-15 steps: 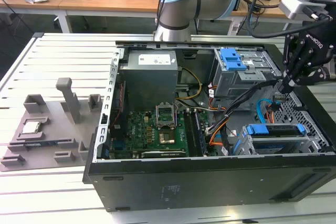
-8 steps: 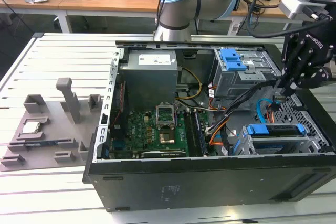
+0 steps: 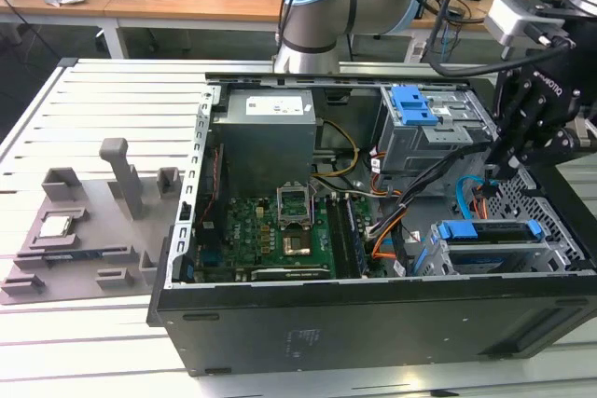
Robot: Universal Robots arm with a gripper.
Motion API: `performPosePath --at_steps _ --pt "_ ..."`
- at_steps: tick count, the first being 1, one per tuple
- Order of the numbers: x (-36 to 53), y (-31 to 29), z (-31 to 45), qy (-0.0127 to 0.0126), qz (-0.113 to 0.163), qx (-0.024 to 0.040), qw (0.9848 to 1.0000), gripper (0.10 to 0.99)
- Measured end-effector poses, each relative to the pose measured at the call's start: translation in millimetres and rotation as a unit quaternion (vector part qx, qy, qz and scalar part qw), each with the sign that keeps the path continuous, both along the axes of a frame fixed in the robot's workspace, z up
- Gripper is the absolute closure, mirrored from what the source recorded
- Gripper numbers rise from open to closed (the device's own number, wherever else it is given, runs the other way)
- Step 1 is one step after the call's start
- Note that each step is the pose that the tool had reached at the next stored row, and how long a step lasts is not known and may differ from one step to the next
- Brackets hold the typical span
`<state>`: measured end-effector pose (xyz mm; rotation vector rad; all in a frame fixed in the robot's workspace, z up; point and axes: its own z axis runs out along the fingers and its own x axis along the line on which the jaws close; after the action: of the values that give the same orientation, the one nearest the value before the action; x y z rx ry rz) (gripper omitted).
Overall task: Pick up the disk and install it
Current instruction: 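Insert the first disk wire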
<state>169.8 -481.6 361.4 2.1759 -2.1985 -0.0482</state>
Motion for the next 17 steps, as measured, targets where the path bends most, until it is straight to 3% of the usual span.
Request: performPosePath --at_steps 5,7,9,14,16,17 --pt "-0.1 -0.1 -5.3 0.0 0.0 -0.007 1.0 0.784" --pt "-0.1 -0.1 -5.3 0.0 0.0 -0.0072 1.0 0.8" --pt "-0.1 0.0 -5.3 0.0 0.0 -0.0074 1.0 0.918" --pt "-0.1 0.0 -5.3 0.0 0.0 -0.0076 1.0 0.918" --pt "-0.1 -3.8 -5.3 0.0 0.0 -0.0082 1.0 0.918" --pt "-0.1 -9.1 -5.4 0.0 0.0 -0.0088 1.0 0.918"
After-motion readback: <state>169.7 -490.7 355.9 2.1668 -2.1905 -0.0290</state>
